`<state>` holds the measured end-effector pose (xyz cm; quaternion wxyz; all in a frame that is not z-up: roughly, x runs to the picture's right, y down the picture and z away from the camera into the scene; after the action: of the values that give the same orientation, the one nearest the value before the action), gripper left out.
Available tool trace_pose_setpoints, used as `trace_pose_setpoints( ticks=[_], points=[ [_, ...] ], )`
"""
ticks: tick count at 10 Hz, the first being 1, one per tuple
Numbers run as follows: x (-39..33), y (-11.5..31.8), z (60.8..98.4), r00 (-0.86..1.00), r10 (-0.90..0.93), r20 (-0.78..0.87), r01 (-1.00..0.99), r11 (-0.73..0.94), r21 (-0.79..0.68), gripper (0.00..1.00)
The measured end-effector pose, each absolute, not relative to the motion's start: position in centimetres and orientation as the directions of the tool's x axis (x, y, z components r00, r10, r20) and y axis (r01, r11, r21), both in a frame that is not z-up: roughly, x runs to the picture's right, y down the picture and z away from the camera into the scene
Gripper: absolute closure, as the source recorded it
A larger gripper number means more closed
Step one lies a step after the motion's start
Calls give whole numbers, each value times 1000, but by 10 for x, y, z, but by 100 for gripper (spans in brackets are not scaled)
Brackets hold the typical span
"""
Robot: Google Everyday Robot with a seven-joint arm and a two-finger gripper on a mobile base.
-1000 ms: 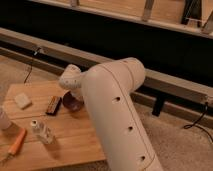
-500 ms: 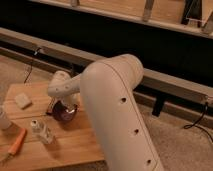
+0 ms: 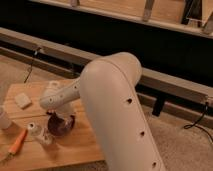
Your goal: Drag the ceramic bowl in a circle
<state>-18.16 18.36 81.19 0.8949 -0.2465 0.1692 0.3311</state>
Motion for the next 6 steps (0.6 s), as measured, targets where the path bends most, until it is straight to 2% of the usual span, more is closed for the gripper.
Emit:
trace_pose_setpoints(
  ticks=[3, 6],
  points=[
    [-158, 212, 772, 758, 442, -479, -629, 690, -359, 100],
    [-121, 269, 735, 746, 403, -531, -637, 664, -391, 100]
  ],
)
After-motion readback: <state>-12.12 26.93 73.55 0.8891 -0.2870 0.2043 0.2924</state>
